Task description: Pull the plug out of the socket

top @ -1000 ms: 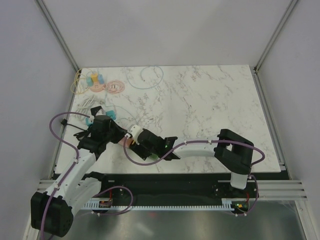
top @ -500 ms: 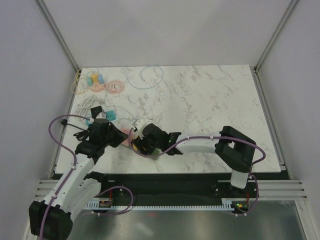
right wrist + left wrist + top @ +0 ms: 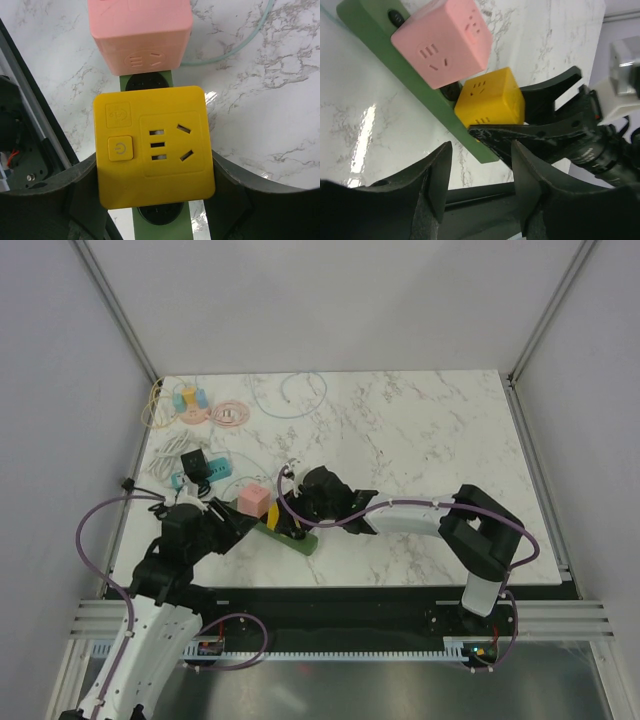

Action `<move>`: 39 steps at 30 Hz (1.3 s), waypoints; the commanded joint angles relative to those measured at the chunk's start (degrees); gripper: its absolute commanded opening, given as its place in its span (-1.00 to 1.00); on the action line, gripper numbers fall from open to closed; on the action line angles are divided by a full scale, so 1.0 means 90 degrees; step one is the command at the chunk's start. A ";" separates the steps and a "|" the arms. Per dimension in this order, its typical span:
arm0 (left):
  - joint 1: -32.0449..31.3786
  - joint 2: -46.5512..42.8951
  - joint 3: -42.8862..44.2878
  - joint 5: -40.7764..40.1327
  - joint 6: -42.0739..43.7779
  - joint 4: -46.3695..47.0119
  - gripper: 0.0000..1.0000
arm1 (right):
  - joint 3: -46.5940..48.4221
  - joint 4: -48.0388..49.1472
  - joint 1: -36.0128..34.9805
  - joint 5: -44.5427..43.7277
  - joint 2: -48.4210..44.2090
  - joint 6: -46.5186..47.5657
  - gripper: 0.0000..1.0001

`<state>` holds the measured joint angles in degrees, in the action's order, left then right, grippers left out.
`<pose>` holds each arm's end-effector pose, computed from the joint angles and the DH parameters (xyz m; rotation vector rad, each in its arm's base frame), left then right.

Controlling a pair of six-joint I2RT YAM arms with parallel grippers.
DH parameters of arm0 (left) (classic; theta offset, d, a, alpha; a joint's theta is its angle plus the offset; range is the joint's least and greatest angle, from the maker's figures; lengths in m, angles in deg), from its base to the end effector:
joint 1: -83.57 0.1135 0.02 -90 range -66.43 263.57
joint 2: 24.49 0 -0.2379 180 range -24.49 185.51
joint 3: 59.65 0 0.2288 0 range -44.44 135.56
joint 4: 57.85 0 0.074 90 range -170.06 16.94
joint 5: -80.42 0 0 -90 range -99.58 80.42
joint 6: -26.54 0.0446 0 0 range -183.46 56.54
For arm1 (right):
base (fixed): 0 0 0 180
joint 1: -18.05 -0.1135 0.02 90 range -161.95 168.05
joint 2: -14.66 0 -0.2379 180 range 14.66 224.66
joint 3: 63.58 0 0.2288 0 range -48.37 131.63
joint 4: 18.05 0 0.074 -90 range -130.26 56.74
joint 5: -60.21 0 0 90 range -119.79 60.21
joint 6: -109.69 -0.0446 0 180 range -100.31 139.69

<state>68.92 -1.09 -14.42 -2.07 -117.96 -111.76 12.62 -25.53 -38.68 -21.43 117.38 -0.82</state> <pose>0.1090 -0.0345 0.2303 -0.6884 2.1384 -0.8264 0.2003 0.3171 0.1773 -0.8027 2.1659 0.8978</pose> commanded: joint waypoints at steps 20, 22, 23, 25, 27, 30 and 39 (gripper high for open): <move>-0.0012 0.0857 -0.1412 -0.0130 -0.1405 0.1546 0.29 | -0.0341 0.1065 0.0405 0.1093 -0.0339 -0.1217 -1.00; -0.0012 0.1013 -0.1402 -0.0228 -0.1444 0.1604 0.28 | -0.0351 0.1065 0.0405 0.1102 -0.0368 -0.1217 -1.00; -0.0012 0.1043 -0.1431 -0.0258 -0.1454 0.1662 0.26 | -0.0351 0.1065 0.0395 0.1122 -0.0368 -0.1207 -1.00; -0.0012 0.1033 -0.1460 -0.0248 -0.1445 0.1780 0.23 | -0.0341 0.1056 0.0415 0.1141 -0.0368 -0.1178 -1.00; -0.0012 0.0955 -0.1519 -0.0287 -0.1474 0.1878 0.21 | -0.0332 0.1007 0.0405 0.1132 -0.0368 -0.1149 -1.00; -0.0012 0.0799 -0.1578 -0.0326 -0.1542 0.1975 0.23 | -0.0351 0.1026 0.0405 0.1171 -0.0358 -0.1158 -1.00; -0.0012 0.1364 -0.1851 -0.0190 -0.1620 0.2503 0.24 | -0.0341 0.1212 0.0376 0.1288 -0.0329 -0.1314 -1.00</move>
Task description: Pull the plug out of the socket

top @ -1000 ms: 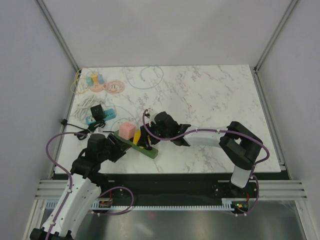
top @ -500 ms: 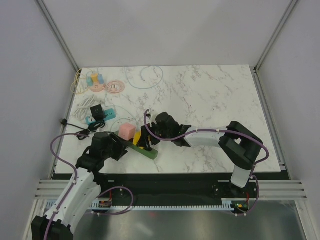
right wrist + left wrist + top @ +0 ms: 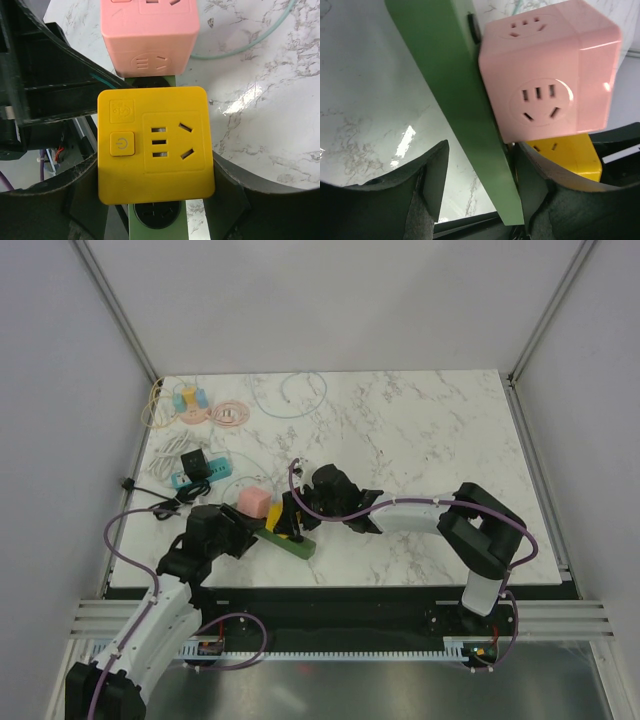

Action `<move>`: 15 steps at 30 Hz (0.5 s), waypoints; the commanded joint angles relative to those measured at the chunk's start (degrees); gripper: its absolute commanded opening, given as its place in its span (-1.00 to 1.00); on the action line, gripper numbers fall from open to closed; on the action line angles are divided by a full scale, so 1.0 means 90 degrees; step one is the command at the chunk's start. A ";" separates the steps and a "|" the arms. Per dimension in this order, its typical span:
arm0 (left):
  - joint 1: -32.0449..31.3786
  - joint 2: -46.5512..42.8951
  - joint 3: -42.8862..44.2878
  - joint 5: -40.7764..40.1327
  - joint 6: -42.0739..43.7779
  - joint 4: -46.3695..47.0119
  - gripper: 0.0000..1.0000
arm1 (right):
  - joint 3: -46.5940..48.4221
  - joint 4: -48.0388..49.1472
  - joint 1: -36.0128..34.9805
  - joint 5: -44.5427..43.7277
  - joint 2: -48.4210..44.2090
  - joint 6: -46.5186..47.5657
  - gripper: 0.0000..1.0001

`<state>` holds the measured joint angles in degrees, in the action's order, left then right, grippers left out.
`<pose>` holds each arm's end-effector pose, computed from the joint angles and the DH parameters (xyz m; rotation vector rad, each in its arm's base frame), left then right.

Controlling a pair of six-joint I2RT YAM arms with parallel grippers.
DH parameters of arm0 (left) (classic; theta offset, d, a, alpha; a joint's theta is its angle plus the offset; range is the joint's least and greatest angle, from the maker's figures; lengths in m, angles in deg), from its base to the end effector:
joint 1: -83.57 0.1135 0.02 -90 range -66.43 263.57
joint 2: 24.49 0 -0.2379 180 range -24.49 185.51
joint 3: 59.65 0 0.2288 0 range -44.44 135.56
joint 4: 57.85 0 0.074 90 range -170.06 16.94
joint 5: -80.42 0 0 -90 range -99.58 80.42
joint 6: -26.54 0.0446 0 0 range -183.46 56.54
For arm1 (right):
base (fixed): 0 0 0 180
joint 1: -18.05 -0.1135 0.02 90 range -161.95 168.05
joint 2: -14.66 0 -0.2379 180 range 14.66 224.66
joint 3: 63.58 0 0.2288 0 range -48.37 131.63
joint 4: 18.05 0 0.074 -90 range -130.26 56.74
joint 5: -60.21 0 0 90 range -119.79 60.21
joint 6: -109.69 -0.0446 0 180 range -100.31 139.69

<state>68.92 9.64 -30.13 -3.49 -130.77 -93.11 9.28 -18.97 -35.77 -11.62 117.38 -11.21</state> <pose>0.1362 -0.0405 0.1527 -1.0176 2.1918 -0.8380 0.2077 0.3075 0.1721 -0.6664 2.2279 1.1604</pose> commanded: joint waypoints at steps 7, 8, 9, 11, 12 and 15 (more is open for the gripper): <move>-0.0012 0.0182 -0.0242 -0.0110 -0.0110 0.0480 -0.13 | 0.0020 0.0775 0.0053 0.0100 -0.0339 -0.0395 -1.00; -0.0012 0.0211 -0.0232 -0.0120 -0.0080 0.0480 -0.30 | 0.0020 0.0854 0.0043 0.0071 -0.0329 -0.0424 -1.00; -0.0012 0.0221 -0.0242 -0.0110 -0.0041 0.0470 -0.38 | 0.0020 0.0932 0.0033 0.0051 -0.0310 -0.0492 -1.00; -0.0012 0.0348 -0.0203 -0.0091 0.0095 0.0470 -0.65 | 0.0040 0.1039 0.0004 -0.0017 -0.0290 -0.0474 -1.00; -0.0012 0.0397 -0.0193 -0.0090 0.0164 0.0441 -0.73 | 0.0059 0.1059 -0.0006 -0.0056 -0.0261 -0.0435 -1.00; -0.0012 0.0573 -0.0115 -0.0100 0.0398 0.0334 -0.96 | 0.0205 0.0943 -0.0026 -0.0173 -0.0202 -0.0337 -1.00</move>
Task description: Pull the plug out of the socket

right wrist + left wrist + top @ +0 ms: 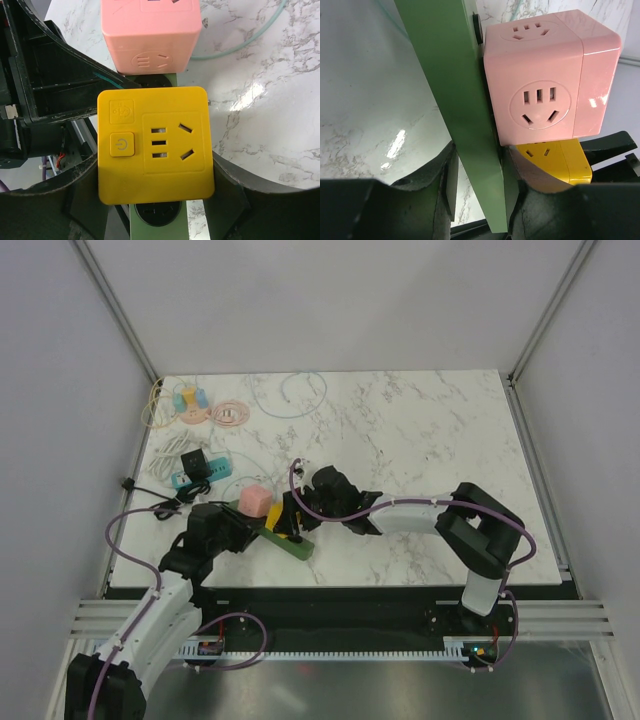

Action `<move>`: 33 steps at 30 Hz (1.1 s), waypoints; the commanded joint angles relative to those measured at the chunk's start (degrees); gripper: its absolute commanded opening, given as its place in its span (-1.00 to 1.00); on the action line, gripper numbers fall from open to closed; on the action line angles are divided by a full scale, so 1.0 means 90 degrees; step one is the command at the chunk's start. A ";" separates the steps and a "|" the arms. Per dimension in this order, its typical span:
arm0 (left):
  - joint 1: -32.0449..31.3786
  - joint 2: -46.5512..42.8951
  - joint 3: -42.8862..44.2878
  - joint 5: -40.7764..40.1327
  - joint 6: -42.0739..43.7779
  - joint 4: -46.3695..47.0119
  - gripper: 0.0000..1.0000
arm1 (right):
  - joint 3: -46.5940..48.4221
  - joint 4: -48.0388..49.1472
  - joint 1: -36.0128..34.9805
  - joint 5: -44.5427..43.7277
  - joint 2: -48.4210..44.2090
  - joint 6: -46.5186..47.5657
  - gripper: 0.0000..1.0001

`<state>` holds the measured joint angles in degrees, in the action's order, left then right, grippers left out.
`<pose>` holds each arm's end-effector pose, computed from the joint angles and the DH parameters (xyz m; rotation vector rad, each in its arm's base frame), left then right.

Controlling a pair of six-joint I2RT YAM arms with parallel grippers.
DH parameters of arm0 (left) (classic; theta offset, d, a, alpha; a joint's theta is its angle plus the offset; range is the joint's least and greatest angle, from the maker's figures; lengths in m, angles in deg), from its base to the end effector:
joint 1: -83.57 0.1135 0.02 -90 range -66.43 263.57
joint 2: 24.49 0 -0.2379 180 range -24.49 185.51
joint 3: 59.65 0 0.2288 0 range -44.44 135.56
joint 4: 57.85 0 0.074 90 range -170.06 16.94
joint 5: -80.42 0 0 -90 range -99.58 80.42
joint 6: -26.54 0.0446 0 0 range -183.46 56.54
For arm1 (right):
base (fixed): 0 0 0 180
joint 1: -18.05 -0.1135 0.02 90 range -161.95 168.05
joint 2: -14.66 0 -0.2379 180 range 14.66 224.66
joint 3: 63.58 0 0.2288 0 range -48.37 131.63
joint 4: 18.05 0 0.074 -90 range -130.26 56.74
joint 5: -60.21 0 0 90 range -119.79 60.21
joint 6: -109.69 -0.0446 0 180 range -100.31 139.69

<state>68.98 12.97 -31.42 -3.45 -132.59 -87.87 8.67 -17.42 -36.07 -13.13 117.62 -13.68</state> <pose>0.1427 -0.0421 0.1466 -1.0504 2.1713 -0.8593 0.2071 0.3082 0.1700 -0.6078 2.2371 1.1650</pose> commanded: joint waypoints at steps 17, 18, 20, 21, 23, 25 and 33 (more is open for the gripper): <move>-0.0029 -0.0333 -0.0020 -0.0603 0.1000 -0.1030 -0.95 | 0.2783 -0.2072 0.0184 -0.0535 0.0709 0.0856 -1.00; -0.0029 -0.0343 -0.0020 -0.0603 0.1001 -0.1040 -0.95 | 0.2803 -0.2072 0.0291 -0.0437 0.0757 0.0749 -1.00; -0.0029 -0.0382 -0.0020 -0.0593 0.1010 -0.1079 -0.95 | 0.2803 -0.1984 0.0389 -0.0241 0.0748 0.0612 -1.00; -0.0029 -0.0401 -0.0020 -0.0593 0.1010 -0.1099 -0.95 | 0.2765 -0.1907 0.0505 -0.0047 0.0719 0.0476 -1.00; -0.0029 -0.0450 -0.0011 -0.0603 0.1010 -0.1138 -0.96 | 0.2667 -0.1799 0.0642 0.0101 0.0660 0.0387 -1.00; -0.0029 -0.0480 0.0009 -0.0613 0.1010 -0.1167 -0.96 | 0.2647 -0.1799 0.0702 0.0180 0.0592 0.0367 -1.00; -0.0029 -0.0499 -0.0020 -0.0593 0.0981 -0.1196 -0.96 | 0.2618 -0.2325 0.0243 -0.1469 0.0123 0.1909 -1.00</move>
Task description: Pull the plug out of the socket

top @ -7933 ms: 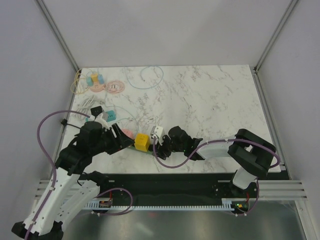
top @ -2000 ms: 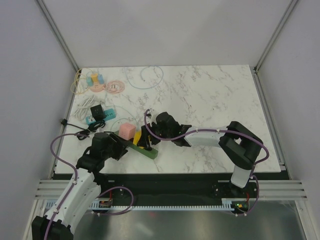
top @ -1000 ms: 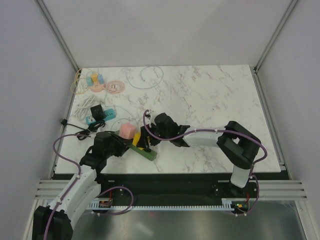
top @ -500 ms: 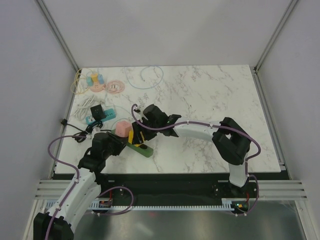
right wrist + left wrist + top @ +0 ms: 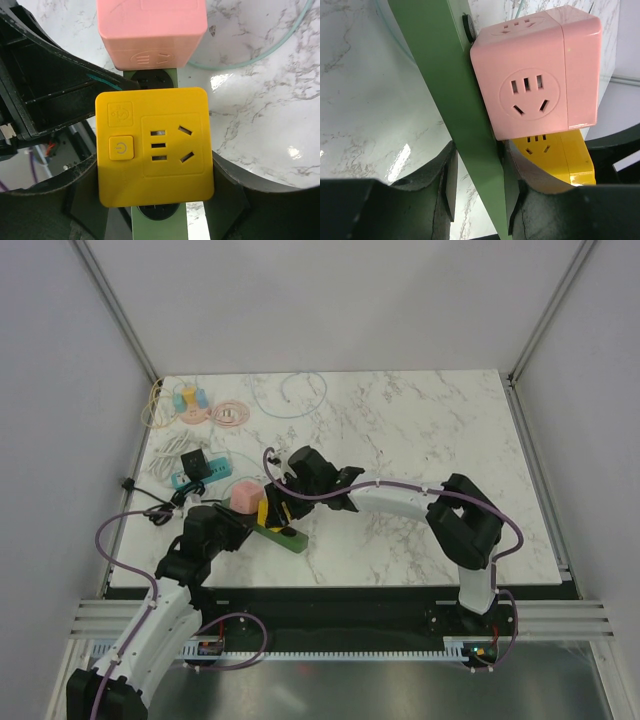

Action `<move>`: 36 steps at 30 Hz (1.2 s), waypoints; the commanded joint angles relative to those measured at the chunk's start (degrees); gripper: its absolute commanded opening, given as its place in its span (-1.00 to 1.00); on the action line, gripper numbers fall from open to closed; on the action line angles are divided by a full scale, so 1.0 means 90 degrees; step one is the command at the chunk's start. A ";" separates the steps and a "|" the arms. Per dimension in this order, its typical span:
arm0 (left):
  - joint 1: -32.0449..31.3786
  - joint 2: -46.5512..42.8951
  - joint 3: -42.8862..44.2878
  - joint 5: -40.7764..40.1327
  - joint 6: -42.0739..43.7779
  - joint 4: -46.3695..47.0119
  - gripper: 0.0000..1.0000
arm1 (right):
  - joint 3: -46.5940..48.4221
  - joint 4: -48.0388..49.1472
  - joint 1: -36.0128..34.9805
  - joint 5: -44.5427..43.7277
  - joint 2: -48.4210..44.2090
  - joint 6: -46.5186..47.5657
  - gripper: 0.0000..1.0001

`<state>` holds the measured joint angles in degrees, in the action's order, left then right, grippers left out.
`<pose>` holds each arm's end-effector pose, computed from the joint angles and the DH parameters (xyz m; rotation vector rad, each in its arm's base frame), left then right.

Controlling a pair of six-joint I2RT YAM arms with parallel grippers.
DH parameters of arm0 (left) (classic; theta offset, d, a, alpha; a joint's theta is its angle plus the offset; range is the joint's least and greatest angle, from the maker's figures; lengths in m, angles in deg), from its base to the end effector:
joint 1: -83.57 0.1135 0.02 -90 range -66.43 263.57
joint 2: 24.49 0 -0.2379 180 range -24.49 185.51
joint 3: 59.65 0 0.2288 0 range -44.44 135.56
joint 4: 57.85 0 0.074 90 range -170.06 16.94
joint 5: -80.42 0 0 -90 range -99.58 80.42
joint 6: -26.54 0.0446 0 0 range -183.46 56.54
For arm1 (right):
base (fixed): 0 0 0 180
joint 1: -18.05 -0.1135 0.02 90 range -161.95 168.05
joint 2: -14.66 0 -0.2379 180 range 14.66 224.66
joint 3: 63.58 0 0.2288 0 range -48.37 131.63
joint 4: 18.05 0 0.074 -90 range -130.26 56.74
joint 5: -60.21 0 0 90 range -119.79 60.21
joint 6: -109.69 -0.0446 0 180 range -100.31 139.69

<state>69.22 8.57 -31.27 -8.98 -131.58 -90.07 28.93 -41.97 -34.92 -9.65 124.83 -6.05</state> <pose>0.1389 -0.0360 0.1534 -1.0510 2.0864 -0.7786 0.2327 0.3339 0.1905 -0.7811 2.3784 1.0541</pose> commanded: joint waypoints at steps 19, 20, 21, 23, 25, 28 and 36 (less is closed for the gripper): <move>-0.0056 -0.0060 -0.0067 -0.0018 0.0830 -0.1049 -0.95 | -0.0025 0.1944 0.1032 0.0076 -0.0777 -0.1242 -1.00; -0.0056 -0.0060 -0.0047 -0.0018 0.0830 -0.1049 -0.96 | -0.0005 0.1925 0.0964 0.0086 -0.0709 -0.1165 -1.00; -0.0056 -0.0050 -0.0038 -0.0037 0.0840 -0.1058 -0.96 | 0.0034 0.1712 0.0896 -0.0010 -0.0708 -0.0941 -1.00; -0.0056 -0.0040 -0.0018 -0.0028 0.0840 -0.1059 -0.95 | 0.0103 0.1418 0.0507 -0.0789 -0.0815 -0.0044 -1.00; -0.0056 -0.0050 -0.0018 -0.0018 0.0859 -0.1059 -0.96 | 0.0171 0.1067 0.0184 -0.1753 -0.0893 0.0581 -1.00; -0.0056 -0.0050 -0.0037 -0.0037 0.0879 -0.1059 -0.96 | 0.0317 0.0695 -0.0227 -0.2266 -0.0894 0.1335 -1.00; -0.0056 -0.0118 -0.0096 -0.0037 0.0908 -0.1059 -0.96 | 0.0834 0.0879 0.0601 -0.0687 -0.0484 -0.0339 -1.00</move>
<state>68.98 7.13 -30.59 -8.06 -128.50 -90.66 29.39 -42.88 -36.45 -16.95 122.45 -1.28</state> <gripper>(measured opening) 0.360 0.687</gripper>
